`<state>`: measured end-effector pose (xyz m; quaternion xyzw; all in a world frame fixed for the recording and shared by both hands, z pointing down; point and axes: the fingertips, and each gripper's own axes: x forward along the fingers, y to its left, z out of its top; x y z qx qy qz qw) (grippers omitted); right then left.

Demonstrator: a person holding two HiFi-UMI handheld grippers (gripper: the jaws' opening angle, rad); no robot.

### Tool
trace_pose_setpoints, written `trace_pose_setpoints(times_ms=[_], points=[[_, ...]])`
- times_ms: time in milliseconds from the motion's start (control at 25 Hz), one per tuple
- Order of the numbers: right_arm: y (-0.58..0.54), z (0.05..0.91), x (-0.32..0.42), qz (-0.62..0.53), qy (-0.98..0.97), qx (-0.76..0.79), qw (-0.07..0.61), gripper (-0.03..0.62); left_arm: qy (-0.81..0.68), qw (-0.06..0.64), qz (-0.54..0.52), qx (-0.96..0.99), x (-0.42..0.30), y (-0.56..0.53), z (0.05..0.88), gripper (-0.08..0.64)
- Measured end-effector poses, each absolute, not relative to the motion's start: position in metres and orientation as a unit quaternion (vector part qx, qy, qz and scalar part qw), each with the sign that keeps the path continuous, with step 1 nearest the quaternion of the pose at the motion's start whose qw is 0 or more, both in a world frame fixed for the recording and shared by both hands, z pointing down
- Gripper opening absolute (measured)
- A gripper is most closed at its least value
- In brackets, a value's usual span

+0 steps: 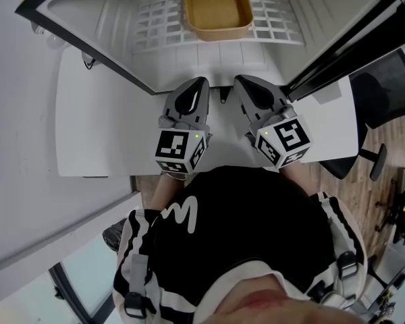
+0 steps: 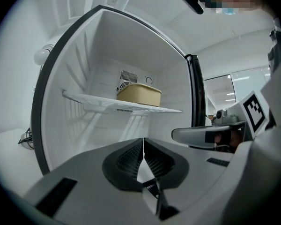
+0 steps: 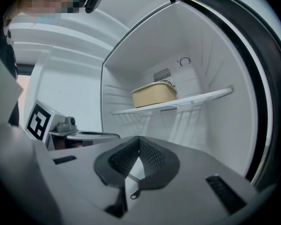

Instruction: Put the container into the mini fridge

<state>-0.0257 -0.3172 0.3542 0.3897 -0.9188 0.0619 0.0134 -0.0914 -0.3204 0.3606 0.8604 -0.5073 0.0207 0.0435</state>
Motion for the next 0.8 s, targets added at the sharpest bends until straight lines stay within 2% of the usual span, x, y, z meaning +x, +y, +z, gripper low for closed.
trace_pose_setpoints(times_ms=[800], points=[[-0.3183, 0.3570, -0.0254, 0.065, -0.918, 0.392, 0.020, 0.009, -0.509, 0.045, 0.016, 0.860, -0.0910, -0.3212, 0.3602, 0.012]])
